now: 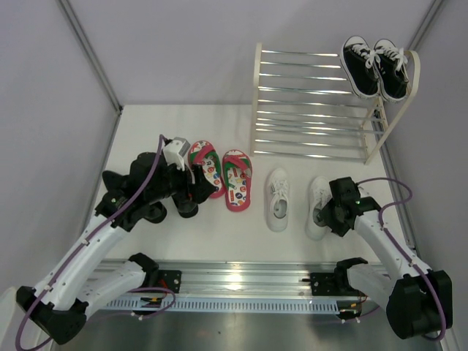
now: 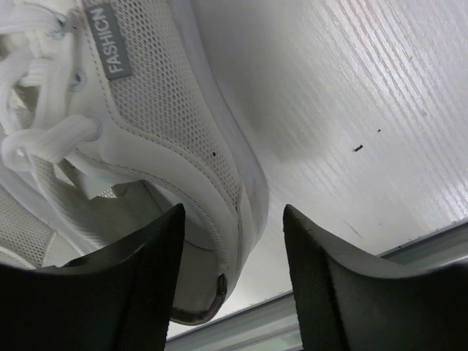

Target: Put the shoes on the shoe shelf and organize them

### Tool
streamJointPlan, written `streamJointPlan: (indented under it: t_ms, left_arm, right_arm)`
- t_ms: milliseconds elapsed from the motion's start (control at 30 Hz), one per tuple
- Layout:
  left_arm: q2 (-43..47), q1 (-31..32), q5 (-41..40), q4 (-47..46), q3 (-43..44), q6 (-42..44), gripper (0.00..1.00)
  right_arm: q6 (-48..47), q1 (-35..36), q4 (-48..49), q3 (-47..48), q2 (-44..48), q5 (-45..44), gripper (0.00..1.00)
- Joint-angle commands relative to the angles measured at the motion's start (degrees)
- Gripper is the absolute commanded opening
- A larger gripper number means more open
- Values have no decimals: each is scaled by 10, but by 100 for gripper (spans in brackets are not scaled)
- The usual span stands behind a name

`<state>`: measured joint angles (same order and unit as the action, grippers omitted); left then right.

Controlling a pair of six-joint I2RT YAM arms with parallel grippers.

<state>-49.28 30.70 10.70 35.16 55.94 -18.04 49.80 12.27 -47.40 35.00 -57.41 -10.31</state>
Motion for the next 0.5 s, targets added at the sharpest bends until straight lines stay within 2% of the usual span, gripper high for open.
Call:
streamJointPlan:
  t_ms: [0, 100, 300, 467]
  left_arm:
    - [-9, 8, -5, -14, 0, -7, 99]
    - [-16, 8, -7, -15, 0, -4, 99]
    - [-26, 9, -16, -16, 7, -2, 99]
    - [-32, 9, -19, -8, 11, 5, 99]
  right_arm:
    - [-12, 3, 12, 20, 4, -26, 55]
    - [-14, 6, 27, 12, 1, -15, 46]
    - [-18, 6, 51, 1, -10, -4, 44]
    - [-24, 7, 71, -10, -20, 1, 36]
